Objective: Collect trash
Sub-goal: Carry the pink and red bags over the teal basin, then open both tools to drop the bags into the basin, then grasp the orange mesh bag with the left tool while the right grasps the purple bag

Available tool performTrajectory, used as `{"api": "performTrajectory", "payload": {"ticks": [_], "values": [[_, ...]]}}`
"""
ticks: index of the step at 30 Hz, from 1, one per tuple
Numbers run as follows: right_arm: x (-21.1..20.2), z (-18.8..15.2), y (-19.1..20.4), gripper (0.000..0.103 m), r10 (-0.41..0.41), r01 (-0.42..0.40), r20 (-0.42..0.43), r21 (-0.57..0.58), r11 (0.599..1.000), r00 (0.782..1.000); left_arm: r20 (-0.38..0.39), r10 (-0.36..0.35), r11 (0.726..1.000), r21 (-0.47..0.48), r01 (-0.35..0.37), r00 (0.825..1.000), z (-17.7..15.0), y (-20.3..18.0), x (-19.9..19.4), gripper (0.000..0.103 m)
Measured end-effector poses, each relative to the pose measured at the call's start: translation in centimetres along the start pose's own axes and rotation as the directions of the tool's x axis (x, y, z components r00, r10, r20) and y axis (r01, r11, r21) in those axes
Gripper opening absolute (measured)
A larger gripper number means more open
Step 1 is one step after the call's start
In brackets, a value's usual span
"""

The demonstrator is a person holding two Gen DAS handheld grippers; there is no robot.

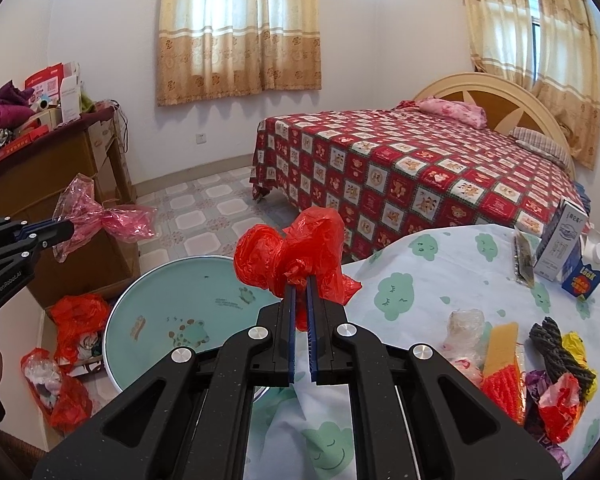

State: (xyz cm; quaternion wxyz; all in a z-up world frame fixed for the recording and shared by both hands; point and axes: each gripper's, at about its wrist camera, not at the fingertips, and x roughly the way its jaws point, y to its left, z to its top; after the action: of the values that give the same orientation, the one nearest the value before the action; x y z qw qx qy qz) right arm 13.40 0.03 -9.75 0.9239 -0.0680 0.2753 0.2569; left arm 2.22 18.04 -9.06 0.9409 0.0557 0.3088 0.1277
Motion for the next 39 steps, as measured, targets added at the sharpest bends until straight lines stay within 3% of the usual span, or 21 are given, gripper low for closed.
{"api": "performTrajectory", "payload": {"ticks": [5,7,9,15,21,25,28,33,39], "values": [[0.2,0.0,0.7,0.010,0.044,-0.044,-0.005,-0.019,0.999,0.999,-0.012,-0.032,0.999,0.012,0.032,0.999,-0.1,-0.4,0.2,0.010],[0.2,-0.1,1.0,0.021,0.061,-0.062,-0.012,-0.027,0.998,0.998,-0.014,-0.042,0.999,0.017,0.043,0.999,-0.1,-0.6,0.1,0.036],[0.4,-0.2,1.2,0.023,0.058,-0.059,-0.018,-0.034,0.998,0.998,-0.009,-0.043,0.999,0.030,0.044,0.999,-0.2,-0.8,0.0,0.044],[0.3,-0.3,0.8,0.024,0.042,-0.043,-0.025,-0.020,0.999,0.999,-0.016,-0.062,0.997,0.047,0.063,0.998,-0.5,-1.2,0.1,0.044],[-3.3,-1.7,-2.5,0.031,-0.071,0.071,0.000,0.004,0.997,0.997,-0.038,-0.075,0.995,0.062,0.078,0.996,-1.0,-2.3,0.5,0.054],[-7.4,-3.8,-7.1,0.034,-0.202,0.199,0.017,0.096,0.975,0.979,-0.071,-0.119,0.988,0.092,0.126,0.990,-1.5,-4.7,0.8,0.054],[-10.9,-6.0,-11.5,0.037,-0.323,0.316,0.008,0.180,0.931,0.946,-0.078,-0.156,0.976,0.138,0.166,0.985,-1.8,-7.6,0.5,0.055],[-14.2,-9.4,-16.3,0.042,-0.420,0.413,-0.034,0.266,0.871,0.907,-0.062,-0.207,0.954,0.208,0.215,0.976,-1.6,-12.9,-0.5,0.059],[-15.9,-12.5,-19.4,0.043,-0.462,0.458,-0.065,0.312,0.832,0.884,-0.064,-0.285,0.926,0.238,0.292,0.956,-0.8,-19.1,-1.8,0.061]]}}
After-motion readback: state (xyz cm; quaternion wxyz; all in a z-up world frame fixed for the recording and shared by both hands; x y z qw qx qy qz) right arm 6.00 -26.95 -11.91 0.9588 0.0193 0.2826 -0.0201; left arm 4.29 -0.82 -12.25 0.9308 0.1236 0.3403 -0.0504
